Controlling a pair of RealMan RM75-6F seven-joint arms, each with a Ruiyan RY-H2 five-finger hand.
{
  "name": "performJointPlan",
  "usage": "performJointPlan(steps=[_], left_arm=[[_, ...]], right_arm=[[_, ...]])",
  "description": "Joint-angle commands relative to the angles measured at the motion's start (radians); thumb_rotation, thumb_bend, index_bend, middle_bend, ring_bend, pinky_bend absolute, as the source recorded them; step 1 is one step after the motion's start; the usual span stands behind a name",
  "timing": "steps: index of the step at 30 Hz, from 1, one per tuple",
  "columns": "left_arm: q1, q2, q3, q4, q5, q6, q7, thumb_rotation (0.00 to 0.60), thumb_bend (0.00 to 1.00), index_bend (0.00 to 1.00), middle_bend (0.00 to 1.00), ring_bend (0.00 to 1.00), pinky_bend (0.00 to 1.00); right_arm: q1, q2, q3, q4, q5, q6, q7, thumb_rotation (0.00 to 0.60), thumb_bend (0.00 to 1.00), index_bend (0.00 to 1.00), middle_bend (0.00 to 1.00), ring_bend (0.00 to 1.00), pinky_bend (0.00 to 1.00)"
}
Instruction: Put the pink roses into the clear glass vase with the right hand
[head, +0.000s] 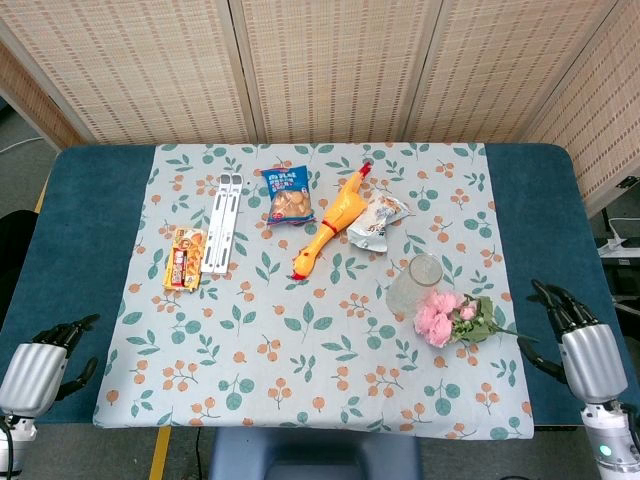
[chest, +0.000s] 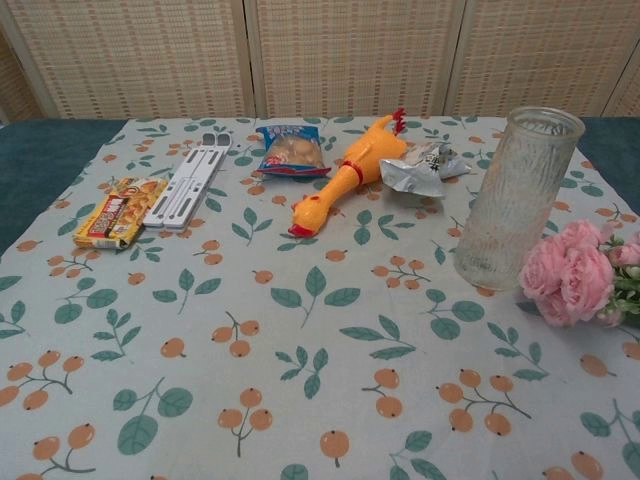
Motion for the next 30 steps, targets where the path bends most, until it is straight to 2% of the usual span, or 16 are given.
performJointPlan(steps=[1,3,5,9,12,14,20,25,30], left_arm=[[0.0,-0.001,0.001,-0.002,0.001,0.0,0.003,0.6,0.37,0.19,0.33,0.34,0.49],[0.0,-0.001,0.001,-0.003,0.001,0.0,0.004,0.6,0.37,0.19,0.33,0.34,0.49],[0.0,0.0,0.0,-0.004,0.001,0.0,-0.001,0.6,0.37,0.19,0.33,0.34,0.49],[0.0,0.001,-0.004,0.004,-0.008,0.0,-0.014,0.6,0.37,0.19,0.33,0.34,0.49],[0.002,0.005,-0.005,0.006,-0.015,0.0,-0.031,0.6,0.37,0.19,0.33,0.34,0.49],[0.005,0.009,-0.007,0.002,-0.014,0.009,-0.036,0.6,0.37,0.19,0.33,0.34,0.49],[0.008,0.01,-0.006,0.0,-0.003,0.022,-0.033,0.6,0.37,0.19,0.33,0.34,0.49],[0.007,0.01,-0.008,0.003,-0.012,0.015,-0.04,0.6,0.37,0.19,0.33,0.34,0.49],[0.011,0.012,-0.009,0.003,-0.006,0.028,-0.043,0.6,0.37,0.19,0.33,0.34,0.49]], right_arm=[[-0.008,0.005,0.004,-0.014,0.009,-0.017,-0.021,0.6,0.17,0.03,0.6,0.44,0.57],[-0.009,0.003,0.006,-0.019,0.011,-0.022,-0.033,0.6,0.15,0.06,0.74,0.58,0.66],[-0.005,0.001,0.008,-0.014,0.008,-0.031,-0.05,0.6,0.11,0.09,0.84,0.69,0.78],[0.018,-0.013,0.022,0.014,0.031,-0.087,-0.089,0.6,0.03,0.11,0.95,0.82,0.93],[0.052,0.017,0.029,-0.013,0.104,-0.217,-0.09,0.6,0.01,0.16,0.98,0.85,0.97],[0.082,0.056,0.033,-0.053,0.179,-0.345,-0.073,0.6,0.0,0.18,0.98,0.86,0.98],[0.164,0.149,0.024,-0.142,0.307,-0.637,0.04,0.6,0.0,0.25,1.0,0.88,1.0],[0.234,0.128,0.043,-0.131,0.415,-0.798,0.011,0.6,0.0,0.25,1.0,0.88,1.0],[0.287,0.066,0.059,-0.089,0.508,-0.881,-0.053,0.6,0.0,0.25,1.0,0.88,1.0]])
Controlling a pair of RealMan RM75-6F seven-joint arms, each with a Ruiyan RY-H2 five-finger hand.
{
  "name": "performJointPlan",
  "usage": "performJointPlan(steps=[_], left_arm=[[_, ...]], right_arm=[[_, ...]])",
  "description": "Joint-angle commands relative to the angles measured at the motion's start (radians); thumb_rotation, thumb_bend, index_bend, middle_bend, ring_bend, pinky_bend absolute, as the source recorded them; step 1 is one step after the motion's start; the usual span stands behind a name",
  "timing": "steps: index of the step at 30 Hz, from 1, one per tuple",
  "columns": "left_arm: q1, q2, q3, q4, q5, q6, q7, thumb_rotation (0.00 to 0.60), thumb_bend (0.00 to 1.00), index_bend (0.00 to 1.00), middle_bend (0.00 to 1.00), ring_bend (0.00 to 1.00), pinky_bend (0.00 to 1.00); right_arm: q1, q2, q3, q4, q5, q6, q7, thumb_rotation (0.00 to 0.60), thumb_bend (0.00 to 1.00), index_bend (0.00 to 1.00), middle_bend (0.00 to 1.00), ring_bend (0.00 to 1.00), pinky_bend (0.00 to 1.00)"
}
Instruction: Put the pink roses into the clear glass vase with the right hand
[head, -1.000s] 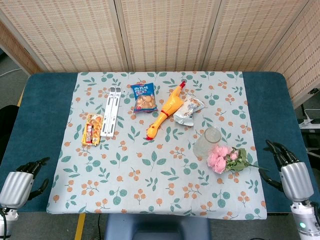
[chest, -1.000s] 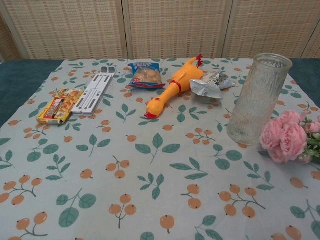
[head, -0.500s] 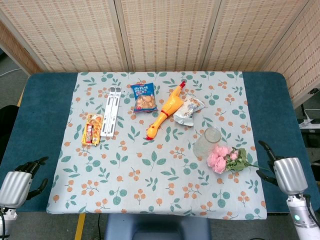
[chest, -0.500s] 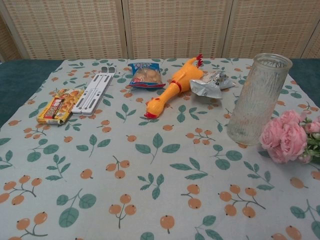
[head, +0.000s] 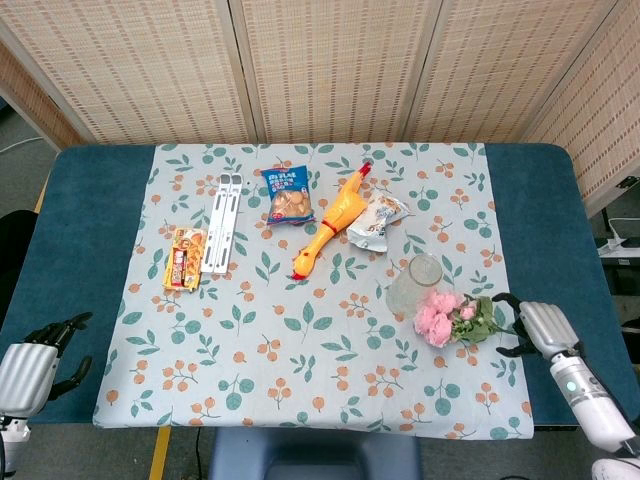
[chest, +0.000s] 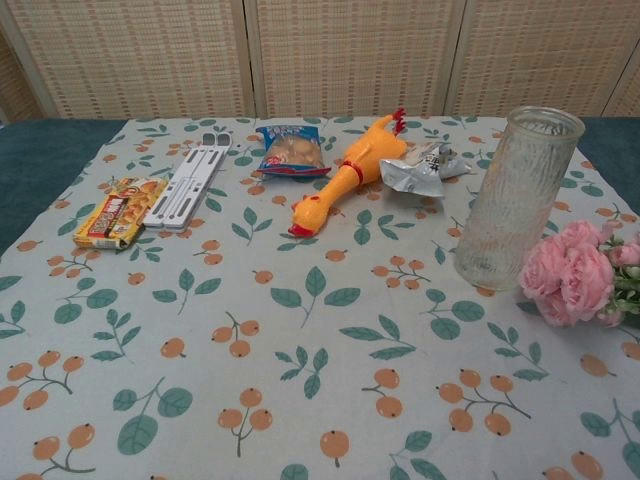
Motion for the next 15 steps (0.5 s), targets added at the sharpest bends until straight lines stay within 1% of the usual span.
performJointPlan(steps=[1,4,6,7,9,10,11,12,13,14,15], left_arm=[[0.001,0.0,0.001,-0.001,0.005,0.003,0.0,0.6,0.37,0.19,0.33,0.34,0.49],[0.0,0.001,0.003,-0.002,0.01,0.001,0.002,0.6,0.37,0.19,0.33,0.34,0.49],[-0.001,0.001,0.004,-0.001,0.011,0.0,0.003,0.6,0.37,0.19,0.33,0.34,0.49],[-0.001,0.001,0.005,-0.001,0.012,-0.001,0.002,0.6,0.37,0.19,0.33,0.34,0.49],[-0.001,0.001,0.005,-0.001,0.01,-0.002,0.001,0.6,0.37,0.19,0.33,0.34,0.49],[-0.001,0.002,0.004,-0.001,0.009,-0.002,-0.001,0.6,0.37,0.19,0.33,0.34,0.49],[0.0,0.002,0.004,-0.001,0.009,-0.001,-0.001,0.6,0.37,0.19,0.33,0.34,0.49],[0.001,0.003,0.004,-0.001,0.008,0.0,-0.003,0.6,0.37,0.19,0.33,0.34,0.49],[0.002,0.003,0.003,-0.001,0.008,0.003,-0.005,0.6,0.37,0.19,0.33,0.34,0.49],[0.002,0.004,0.003,-0.001,0.008,0.004,-0.006,0.6,0.37,0.19,0.33,0.34,0.49],[0.002,0.004,0.002,-0.001,0.008,0.005,-0.007,0.6,0.37,0.19,0.33,0.34,0.49]], right_arm=[[0.054,-0.06,0.017,0.038,0.083,-0.065,-0.06,0.6,0.0,0.26,1.0,0.88,1.0],[0.083,-0.107,0.02,0.068,0.132,-0.112,-0.089,0.6,0.0,0.29,1.0,0.88,1.0],[0.096,-0.132,0.02,0.083,0.154,-0.133,-0.098,0.6,0.0,0.33,1.0,0.88,1.0],[0.1,-0.149,0.021,0.093,0.159,-0.133,-0.101,0.6,0.0,0.38,1.0,0.88,1.0],[0.099,-0.174,0.022,0.109,0.16,-0.118,-0.106,0.6,0.0,0.53,1.0,0.89,1.0],[0.094,-0.189,0.023,0.119,0.157,-0.096,-0.112,0.6,0.0,0.59,1.0,0.89,1.0],[0.09,-0.197,0.023,0.126,0.154,-0.08,-0.116,0.6,0.02,0.67,1.0,0.9,1.0],[0.083,-0.206,0.024,0.131,0.149,-0.054,-0.122,0.6,0.04,0.72,1.0,0.9,1.0],[0.072,-0.214,0.026,0.135,0.139,-0.017,-0.124,0.6,0.11,0.79,1.0,0.9,1.0],[0.062,-0.216,0.027,0.136,0.129,0.01,-0.125,0.6,0.22,0.85,1.0,0.9,1.0],[0.052,-0.214,0.027,0.132,0.117,0.037,-0.123,0.6,0.29,0.87,1.0,0.91,1.0]])
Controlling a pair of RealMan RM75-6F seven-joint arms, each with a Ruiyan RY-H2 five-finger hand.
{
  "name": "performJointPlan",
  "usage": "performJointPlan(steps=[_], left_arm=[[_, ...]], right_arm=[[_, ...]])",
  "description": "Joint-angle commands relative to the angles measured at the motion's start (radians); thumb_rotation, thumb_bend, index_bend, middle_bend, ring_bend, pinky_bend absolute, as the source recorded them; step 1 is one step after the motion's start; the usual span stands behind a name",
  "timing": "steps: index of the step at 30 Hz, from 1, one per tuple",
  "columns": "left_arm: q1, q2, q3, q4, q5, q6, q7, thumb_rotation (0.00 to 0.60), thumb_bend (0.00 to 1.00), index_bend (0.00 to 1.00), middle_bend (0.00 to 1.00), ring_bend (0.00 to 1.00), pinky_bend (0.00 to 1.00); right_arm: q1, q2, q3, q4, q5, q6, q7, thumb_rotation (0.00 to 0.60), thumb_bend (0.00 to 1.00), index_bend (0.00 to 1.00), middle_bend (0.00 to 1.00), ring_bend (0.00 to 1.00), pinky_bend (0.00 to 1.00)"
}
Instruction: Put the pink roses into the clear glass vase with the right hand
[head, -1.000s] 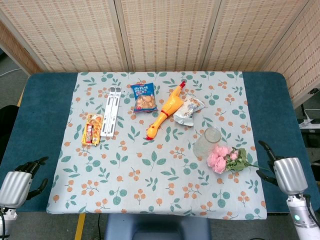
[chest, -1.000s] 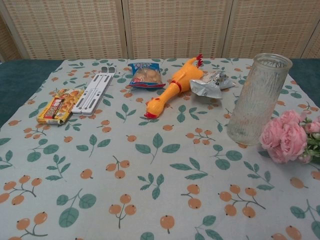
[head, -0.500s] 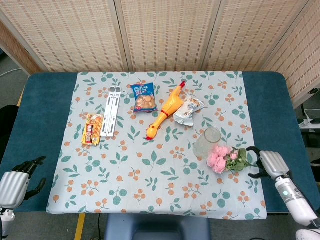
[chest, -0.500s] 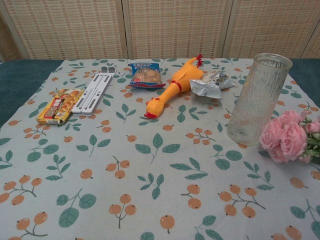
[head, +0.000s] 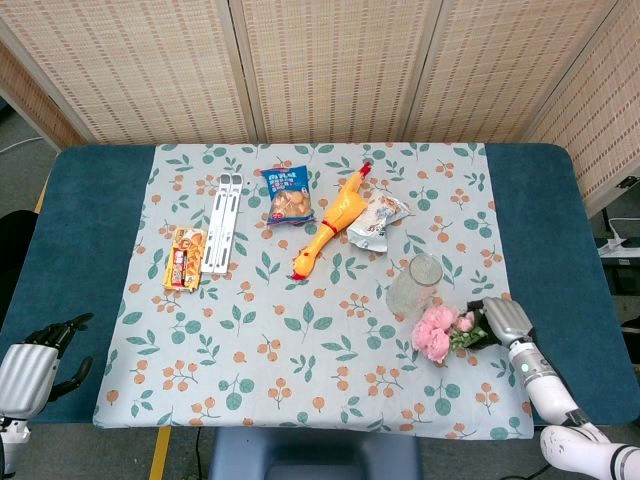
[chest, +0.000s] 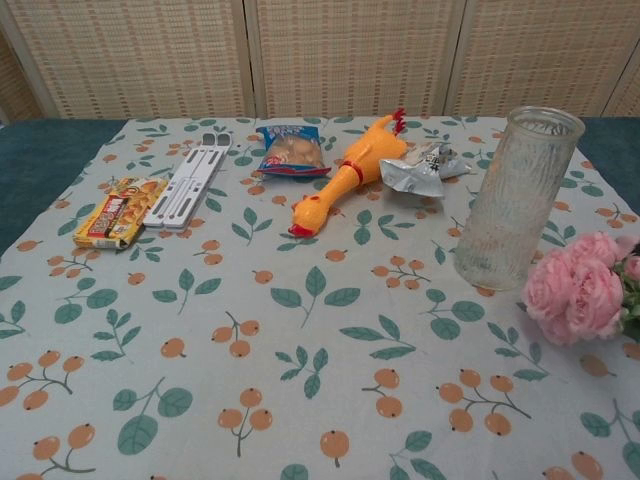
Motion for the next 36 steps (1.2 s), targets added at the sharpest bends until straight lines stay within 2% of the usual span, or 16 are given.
performJointPlan(steps=[1,3,6,10,13,16,18,20,23,29,32,36], left_arm=[[0.001,0.001,-0.001,0.0,0.0,0.002,0.0,0.6,0.37,0.19,0.33,0.34,0.49],[0.001,0.001,0.0,-0.001,0.0,0.002,0.0,0.6,0.37,0.19,0.33,0.34,0.49],[0.0,0.0,-0.001,-0.002,0.0,-0.001,0.002,0.6,0.37,0.19,0.33,0.34,0.49],[0.0,0.0,0.0,-0.005,0.002,-0.001,0.006,0.6,0.37,0.19,0.33,0.34,0.49],[0.001,0.001,0.0,-0.007,0.004,0.003,0.007,0.6,0.37,0.19,0.33,0.34,0.49],[0.001,0.001,0.0,-0.007,0.005,0.004,0.006,0.6,0.37,0.19,0.33,0.34,0.49],[0.001,0.0,0.0,-0.007,0.005,0.002,0.008,0.6,0.37,0.19,0.33,0.34,0.49],[0.0,0.0,0.001,-0.007,0.006,0.0,0.01,0.6,0.37,0.19,0.33,0.34,0.49],[-0.001,-0.001,0.002,-0.007,0.008,-0.002,0.012,0.6,0.37,0.19,0.33,0.35,0.49],[-0.003,-0.002,0.001,-0.003,-0.002,-0.013,0.011,0.6,0.37,0.19,0.33,0.34,0.49],[-0.002,-0.002,0.002,-0.004,0.003,-0.009,0.011,0.6,0.37,0.19,0.33,0.35,0.49],[-0.002,-0.003,0.003,-0.003,0.008,-0.005,0.011,0.6,0.37,0.19,0.33,0.34,0.49]], right_arm=[[-0.044,-0.01,0.003,0.0,-0.051,0.124,0.0,0.6,0.36,0.9,1.0,0.91,1.0],[-0.067,0.02,-0.004,-0.031,-0.088,0.169,0.02,0.6,0.43,0.93,1.0,0.91,1.0],[-0.11,0.104,-0.023,-0.127,-0.167,0.233,0.088,0.6,0.46,0.93,1.0,0.91,1.0],[-0.166,0.268,-0.08,-0.294,-0.321,0.298,0.24,0.6,0.48,0.93,1.0,0.91,1.0],[-0.196,0.38,-0.127,-0.377,-0.437,0.339,0.355,0.6,0.49,0.93,1.0,0.91,1.0],[-0.204,0.463,-0.157,-0.43,-0.544,0.381,0.485,0.6,0.51,0.93,1.0,0.91,1.0],[-0.201,0.486,-0.16,-0.44,-0.618,0.427,0.578,0.6,0.52,0.93,1.0,0.91,1.0],[-0.19,0.489,-0.149,-0.436,-0.688,0.488,0.661,0.6,0.53,0.93,1.0,0.91,1.0],[-0.159,0.473,-0.118,-0.441,-0.733,0.539,0.746,0.6,0.55,0.94,1.0,0.91,1.0],[-0.044,0.483,-0.053,-0.517,-0.729,0.474,0.825,0.6,0.56,0.94,1.0,0.91,1.0],[0.004,0.467,0.003,-0.54,-0.676,0.445,0.769,0.6,0.57,0.94,1.0,0.91,1.0],[0.05,0.394,0.091,-0.525,-0.568,0.44,0.631,0.6,0.57,0.95,1.0,0.91,1.0]])
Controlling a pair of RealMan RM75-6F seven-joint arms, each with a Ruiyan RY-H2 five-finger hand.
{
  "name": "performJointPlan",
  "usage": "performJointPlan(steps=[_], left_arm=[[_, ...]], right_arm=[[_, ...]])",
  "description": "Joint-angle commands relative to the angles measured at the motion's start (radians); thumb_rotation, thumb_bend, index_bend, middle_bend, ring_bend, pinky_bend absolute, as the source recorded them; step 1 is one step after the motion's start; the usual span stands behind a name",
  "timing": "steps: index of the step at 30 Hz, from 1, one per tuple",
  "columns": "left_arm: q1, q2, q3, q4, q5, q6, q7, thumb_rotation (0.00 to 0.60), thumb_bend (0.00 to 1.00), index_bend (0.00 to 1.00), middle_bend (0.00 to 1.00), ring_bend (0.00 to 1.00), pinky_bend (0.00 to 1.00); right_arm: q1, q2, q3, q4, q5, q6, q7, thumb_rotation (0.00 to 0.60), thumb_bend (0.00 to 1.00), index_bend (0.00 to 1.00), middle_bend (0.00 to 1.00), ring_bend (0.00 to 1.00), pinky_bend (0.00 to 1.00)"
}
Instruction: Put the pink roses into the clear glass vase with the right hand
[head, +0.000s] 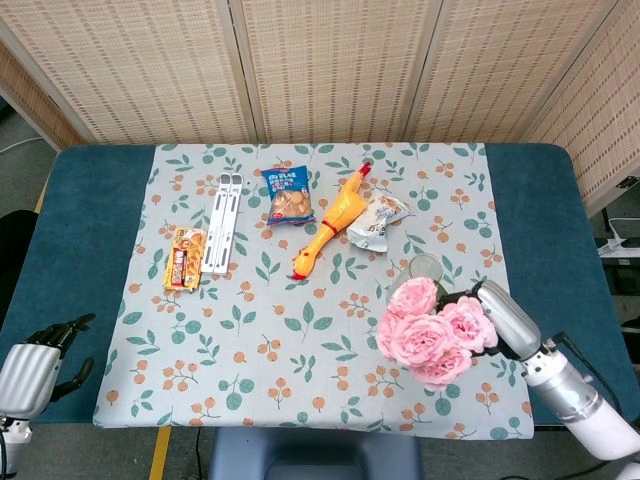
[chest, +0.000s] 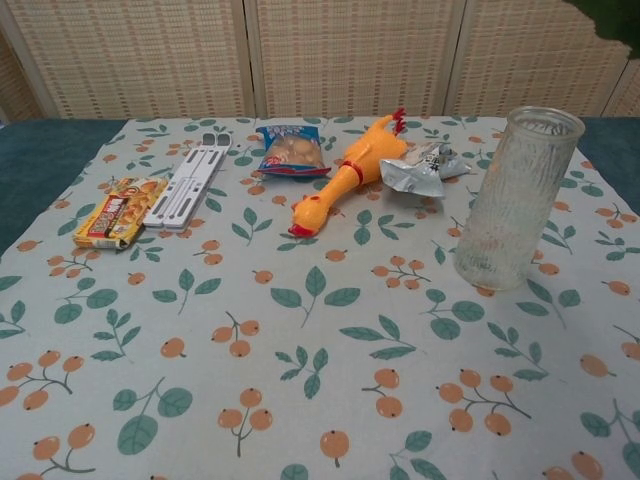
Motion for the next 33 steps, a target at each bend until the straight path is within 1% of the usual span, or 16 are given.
performJointPlan(steps=[1,3,5,13,22,25,29,33], left_arm=[[0.0,0.0,0.001,0.001,0.0,-0.001,0.0,0.6,0.37,0.19,0.33,0.34,0.49],[0.0,0.0,0.001,0.001,-0.002,-0.004,0.001,0.6,0.37,0.19,0.33,0.34,0.49],[0.0,0.0,0.0,0.0,-0.004,-0.004,0.001,0.6,0.37,0.19,0.33,0.34,0.49],[-0.002,-0.002,0.001,0.0,-0.004,-0.008,0.008,0.6,0.37,0.19,0.33,0.34,0.49],[-0.001,-0.002,0.0,0.0,-0.007,-0.009,0.007,0.6,0.37,0.19,0.33,0.34,0.49],[-0.002,-0.003,0.002,-0.001,-0.005,-0.011,0.01,0.6,0.37,0.19,0.33,0.34,0.49],[-0.003,-0.003,0.003,-0.003,-0.005,-0.016,0.015,0.6,0.37,0.19,0.33,0.34,0.49],[-0.003,-0.003,0.002,-0.002,-0.009,-0.016,0.014,0.6,0.37,0.19,0.33,0.34,0.49]], right_arm=[[0.062,-0.088,0.1,0.015,0.119,-0.015,-0.15,0.6,0.58,0.95,1.0,0.91,1.0],[0.084,-0.123,0.123,0.035,0.154,-0.026,-0.186,0.6,0.58,0.95,1.0,0.91,1.0],[0.098,-0.139,0.135,0.046,0.173,-0.037,-0.197,0.6,0.58,0.95,1.0,0.91,1.0],[0.142,-0.195,0.186,0.11,0.242,-0.053,-0.19,0.6,0.58,0.95,1.0,0.91,1.0],[0.129,-0.207,0.19,0.152,0.28,-0.041,-0.195,0.6,0.58,0.95,1.0,0.91,1.0],[0.13,-0.21,0.188,0.17,0.287,-0.052,-0.166,0.6,0.58,0.95,1.0,0.91,1.0],[0.142,-0.218,0.182,0.201,0.308,-0.103,-0.091,0.6,0.58,0.95,1.0,0.91,1.0],[0.155,-0.237,0.176,0.242,0.294,-0.124,-0.036,0.6,0.58,0.95,1.0,0.91,1.0]])
